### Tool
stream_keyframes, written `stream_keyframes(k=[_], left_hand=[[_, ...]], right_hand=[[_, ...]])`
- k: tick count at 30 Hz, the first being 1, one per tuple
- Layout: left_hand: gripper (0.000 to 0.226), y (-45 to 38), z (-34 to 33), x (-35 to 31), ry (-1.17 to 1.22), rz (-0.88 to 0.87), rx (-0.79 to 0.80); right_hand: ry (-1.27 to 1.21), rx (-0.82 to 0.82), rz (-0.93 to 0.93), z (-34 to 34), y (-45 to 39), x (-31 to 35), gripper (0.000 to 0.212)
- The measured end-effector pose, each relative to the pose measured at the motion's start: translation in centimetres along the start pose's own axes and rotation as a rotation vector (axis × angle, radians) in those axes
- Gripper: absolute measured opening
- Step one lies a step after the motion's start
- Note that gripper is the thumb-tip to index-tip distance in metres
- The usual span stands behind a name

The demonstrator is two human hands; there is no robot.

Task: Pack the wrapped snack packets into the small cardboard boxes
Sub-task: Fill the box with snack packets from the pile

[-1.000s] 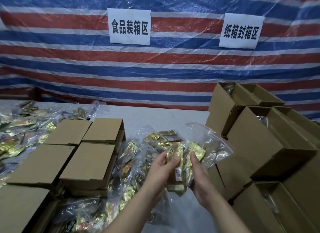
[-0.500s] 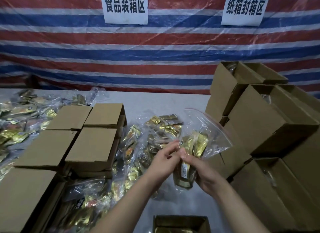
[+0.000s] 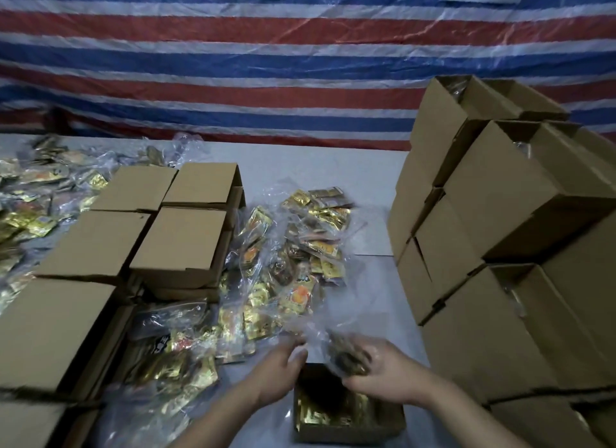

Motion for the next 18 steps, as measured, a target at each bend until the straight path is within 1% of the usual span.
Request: stream_keyframes(k=[2, 4, 5, 6, 8, 11, 14, 16, 18], left_hand=[[0.027, 0.7, -1.7, 1.4, 0.115, -0.049, -0.074], [0.037, 1.3, -2.5, 1.6, 0.212, -0.115, -0.095], [0.042, 1.4, -2.8, 1.8, 0.233, -0.115, -0.093], [0.042, 1.4, -3.0, 1.9, 0.252, -0.090, -0.086], [0.032, 0.7, -3.4, 2.4, 0.235, -0.036, -0.045], [0.028, -0.1, -4.1, 2.4, 0.248, 0.001, 0.017], [0.028, -0.2, -4.2, 2.9, 0.359, 0.026, 0.010], [0.029, 0.1, -4.3, 3.4, 0.384, 0.049, 0.013], [0.026, 0.5, -4.6, 3.5, 0.333, 0.037, 0.028]], right_hand=[[0.067, 0.081, -0.055, -1.0, -0.6, -0.6, 0.031], [0.159, 0.175, -0.119, -1.5, -1.1, -1.3, 0.026], [0.224, 0.225, -0.158, -1.8, -1.5, -1.8, 0.028], [0.285, 0.279, -0.192, -2.3, -1.8, -2.2, 0.028], [0.414, 0.360, -0.223, -3.7, -2.6, -3.1, 0.025], [0.559, 0.357, -0.279, -5.4, -4.2, -4.0, 0.041], [0.564, 0.321, -0.387, -6.7, -6.0, -4.8, 0.038], [0.598, 0.335, -0.456, -7.3, -6.5, -6.0, 0.055], [0.700, 0.372, -0.552, -7.7, -6.6, -7.5, 0.064]])
Point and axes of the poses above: each hand's wrist, its own y-axis away from the middle knuckle, its own z-axis out of the back of the hand, x = y × z, the point moved 2 cm from there along -y, towards the middle knuckle, and after that the axes turned 9 degrees about x, right-handed, at the moved point
